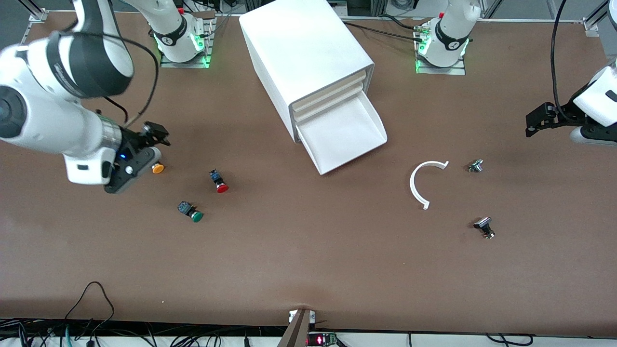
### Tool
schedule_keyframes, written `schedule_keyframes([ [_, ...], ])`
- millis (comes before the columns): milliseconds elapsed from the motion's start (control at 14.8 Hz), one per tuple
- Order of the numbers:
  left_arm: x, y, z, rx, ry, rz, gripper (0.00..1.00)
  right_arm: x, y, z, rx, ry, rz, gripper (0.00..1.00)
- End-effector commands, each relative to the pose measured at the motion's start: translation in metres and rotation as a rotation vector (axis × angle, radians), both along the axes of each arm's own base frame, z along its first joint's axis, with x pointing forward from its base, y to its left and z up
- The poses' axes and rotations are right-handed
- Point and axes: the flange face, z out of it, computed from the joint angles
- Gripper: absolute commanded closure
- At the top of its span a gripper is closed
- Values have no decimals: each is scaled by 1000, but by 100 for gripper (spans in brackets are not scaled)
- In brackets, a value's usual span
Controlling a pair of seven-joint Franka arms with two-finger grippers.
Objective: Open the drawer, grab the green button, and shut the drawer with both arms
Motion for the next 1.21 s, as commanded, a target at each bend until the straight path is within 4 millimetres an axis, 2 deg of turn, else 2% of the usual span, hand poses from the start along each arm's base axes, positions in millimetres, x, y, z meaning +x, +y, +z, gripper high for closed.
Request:
schedule_keyframes([
  [0, 4, -10, 6, -73, 2, 0, 0, -17, -33, 26, -78, 25, -25, 0],
  [67, 5, -13, 5, -92, 1, 2, 0, -19, -54, 36, -124, 9, -33, 0],
  [202, 10, -9, -7, -106, 17, 13, 0, -18, -81, 41, -178, -1, -62, 0],
  [404, 27, -24, -47, -83, 70, -9, 0, -12, -156, 48, -145, -60, -194, 0],
  [472, 30, -23, -58, -82, 91, -12, 0, -9, -162, 52, -111, -103, -212, 0],
  [808, 29, -29, -54, -84, 86, -15, 0, -11, -164, 56, -42, -95, -262, 0],
  [943, 29, -50, -59, -85, 95, -3, 0, -20, -167, 57, -54, -48, -340, 0],
  [1145, 31, -89, -77, -84, 119, 156, 0, -25, -168, 64, -79, -49, -404, 0],
])
